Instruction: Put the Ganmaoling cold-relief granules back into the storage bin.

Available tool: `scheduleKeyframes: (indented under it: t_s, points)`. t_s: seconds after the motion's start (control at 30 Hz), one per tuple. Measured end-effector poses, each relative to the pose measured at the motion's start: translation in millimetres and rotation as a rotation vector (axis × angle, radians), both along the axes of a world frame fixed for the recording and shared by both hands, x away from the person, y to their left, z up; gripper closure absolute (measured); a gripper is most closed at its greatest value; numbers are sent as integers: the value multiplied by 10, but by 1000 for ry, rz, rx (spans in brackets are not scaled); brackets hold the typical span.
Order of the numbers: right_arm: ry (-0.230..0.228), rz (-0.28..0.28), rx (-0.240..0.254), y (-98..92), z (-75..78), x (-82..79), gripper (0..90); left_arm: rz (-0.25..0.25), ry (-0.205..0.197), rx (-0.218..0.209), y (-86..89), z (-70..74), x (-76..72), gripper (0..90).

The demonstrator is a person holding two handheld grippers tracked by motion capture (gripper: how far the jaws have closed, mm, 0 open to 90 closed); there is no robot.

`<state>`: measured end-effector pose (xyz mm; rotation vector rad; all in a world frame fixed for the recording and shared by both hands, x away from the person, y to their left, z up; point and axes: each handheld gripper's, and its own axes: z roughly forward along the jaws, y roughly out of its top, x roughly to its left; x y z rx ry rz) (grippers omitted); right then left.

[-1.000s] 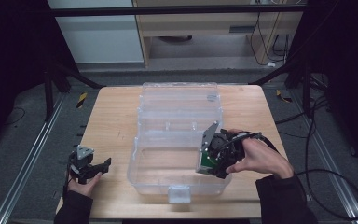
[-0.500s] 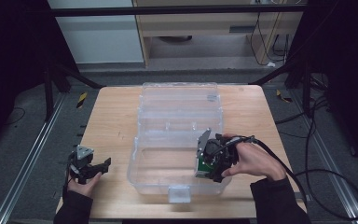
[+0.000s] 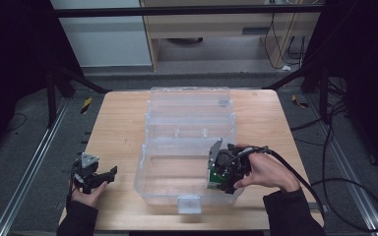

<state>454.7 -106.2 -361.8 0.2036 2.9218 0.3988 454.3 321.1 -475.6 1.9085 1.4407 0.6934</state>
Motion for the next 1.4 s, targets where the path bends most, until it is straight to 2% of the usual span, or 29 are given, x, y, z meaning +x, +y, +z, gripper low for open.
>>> scheduleKeyframes:
  t_s: [0.13, 0.27, 0.67, 0.83, 1.1, 1.2, 1.4]
  points:
    - [6, -2, -2, -2, -40, 17, 158, 0, 0, -1, 3, -1, 1, 237]
    - [23, -14, -19, -19, -143, 44, 157, 1, 1, -1, 5, -3, 3, 237]
    - [25, 0, -65, 44, -276, 79, 154, 1, 1, -2, 10, 0, 0, 237]
    - [42, -9, -33, -10, -365, 100, 153, -1, 2, -1, 6, -3, 3, 238]
    - [64, -11, -25, -21, -480, 141, 147, -1, 2, -2, 8, -3, 2, 237]
    - [69, -18, -10, -33, -494, 157, 146, -1, 2, -1, 7, -3, 1, 237]
    - [64, -19, -19, -34, -506, 160, 141, -1, 2, -1, 7, -3, 1, 237]
